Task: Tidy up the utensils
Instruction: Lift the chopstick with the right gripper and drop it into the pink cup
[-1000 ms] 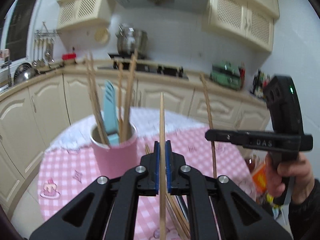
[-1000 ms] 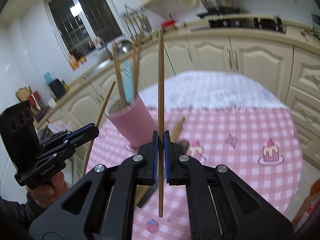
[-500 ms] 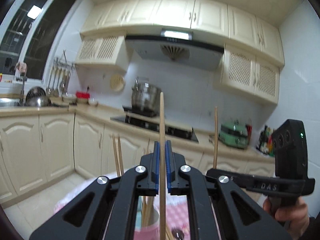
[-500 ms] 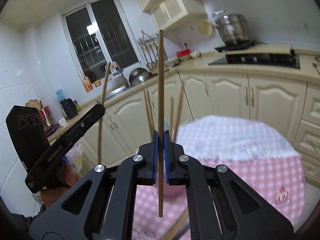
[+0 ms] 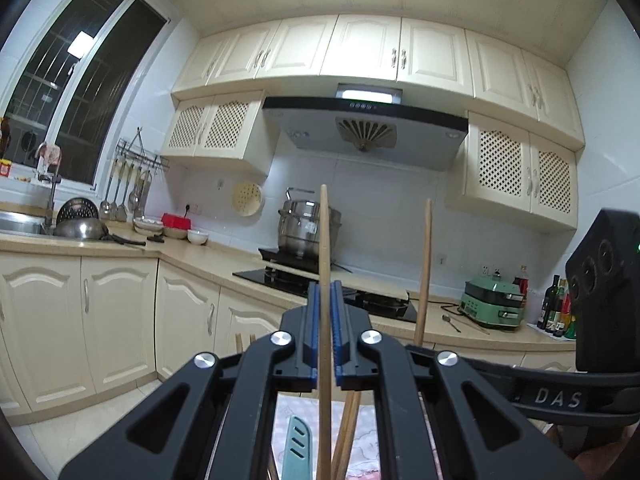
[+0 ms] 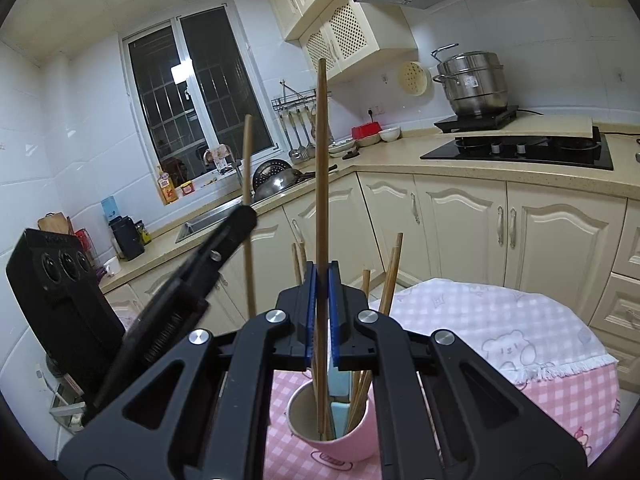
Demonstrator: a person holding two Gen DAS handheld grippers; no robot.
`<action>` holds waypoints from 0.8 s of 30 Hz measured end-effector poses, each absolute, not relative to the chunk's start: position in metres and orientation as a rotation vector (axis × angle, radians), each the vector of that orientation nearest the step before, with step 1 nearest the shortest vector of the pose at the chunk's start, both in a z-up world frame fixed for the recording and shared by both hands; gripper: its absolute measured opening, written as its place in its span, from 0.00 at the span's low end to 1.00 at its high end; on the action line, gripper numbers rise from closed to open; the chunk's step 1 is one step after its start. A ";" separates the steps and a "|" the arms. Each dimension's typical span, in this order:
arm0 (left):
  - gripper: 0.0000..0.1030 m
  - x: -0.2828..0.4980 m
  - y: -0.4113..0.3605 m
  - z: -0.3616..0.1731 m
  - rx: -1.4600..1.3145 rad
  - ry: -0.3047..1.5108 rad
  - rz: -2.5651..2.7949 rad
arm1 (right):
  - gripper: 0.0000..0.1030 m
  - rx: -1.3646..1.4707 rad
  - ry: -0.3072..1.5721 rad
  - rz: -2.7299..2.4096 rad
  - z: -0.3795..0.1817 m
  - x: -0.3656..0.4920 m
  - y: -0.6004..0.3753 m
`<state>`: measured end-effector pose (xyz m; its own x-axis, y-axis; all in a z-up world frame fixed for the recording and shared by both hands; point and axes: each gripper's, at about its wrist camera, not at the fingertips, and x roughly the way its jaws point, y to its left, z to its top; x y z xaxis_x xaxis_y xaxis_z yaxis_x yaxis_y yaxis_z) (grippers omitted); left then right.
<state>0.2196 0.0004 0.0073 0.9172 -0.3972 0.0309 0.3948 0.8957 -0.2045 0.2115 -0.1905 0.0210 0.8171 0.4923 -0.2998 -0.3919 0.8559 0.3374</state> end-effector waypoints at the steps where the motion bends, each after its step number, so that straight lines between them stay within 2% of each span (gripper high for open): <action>1: 0.05 0.222 0.001 0.003 -0.214 0.017 -0.407 | 0.06 0.267 0.396 0.477 0.019 0.213 -0.189; 10: 0.05 0.238 0.007 -0.024 -0.224 0.050 -0.381 | 0.06 0.248 0.428 0.462 0.003 0.222 -0.176; 24: 0.05 0.240 0.005 -0.038 -0.203 0.069 -0.373 | 0.07 0.223 0.469 0.462 -0.007 0.227 -0.169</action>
<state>0.2398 0.0050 -0.0382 0.9293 -0.3682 -0.0300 0.3544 0.9113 -0.2095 0.2266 -0.1687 -0.0070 0.7921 0.4758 -0.3824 -0.3755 0.8737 0.3094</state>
